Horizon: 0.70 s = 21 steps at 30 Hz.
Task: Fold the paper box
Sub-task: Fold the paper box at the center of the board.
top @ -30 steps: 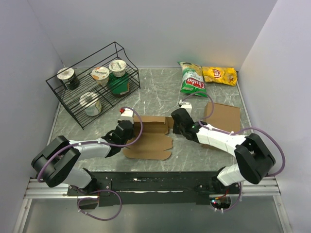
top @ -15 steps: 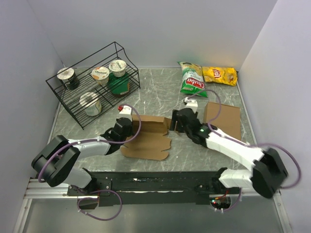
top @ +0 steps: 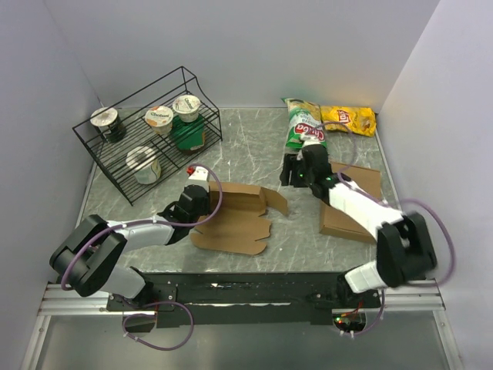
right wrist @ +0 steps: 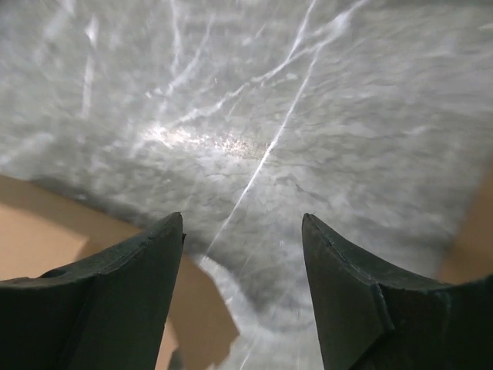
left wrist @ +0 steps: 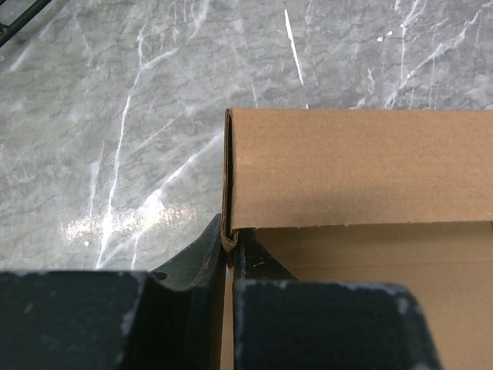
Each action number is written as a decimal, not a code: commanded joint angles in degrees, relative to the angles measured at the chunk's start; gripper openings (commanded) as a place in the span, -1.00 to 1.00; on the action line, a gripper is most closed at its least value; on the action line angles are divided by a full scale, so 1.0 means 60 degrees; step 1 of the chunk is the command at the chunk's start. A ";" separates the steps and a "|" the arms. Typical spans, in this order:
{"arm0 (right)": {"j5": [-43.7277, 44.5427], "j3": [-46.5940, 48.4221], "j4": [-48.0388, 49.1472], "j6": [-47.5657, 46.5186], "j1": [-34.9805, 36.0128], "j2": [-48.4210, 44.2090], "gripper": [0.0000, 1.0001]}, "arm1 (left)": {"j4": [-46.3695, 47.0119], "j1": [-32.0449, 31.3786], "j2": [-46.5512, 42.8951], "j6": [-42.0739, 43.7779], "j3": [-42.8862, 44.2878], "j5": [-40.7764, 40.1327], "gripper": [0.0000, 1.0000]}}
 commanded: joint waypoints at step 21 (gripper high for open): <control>-0.1328 -0.1536 0.1819 -0.0382 0.2123 0.0277 0.61 | -0.0440 0.0089 0.0439 -0.0064 0.0430 0.0144 -0.98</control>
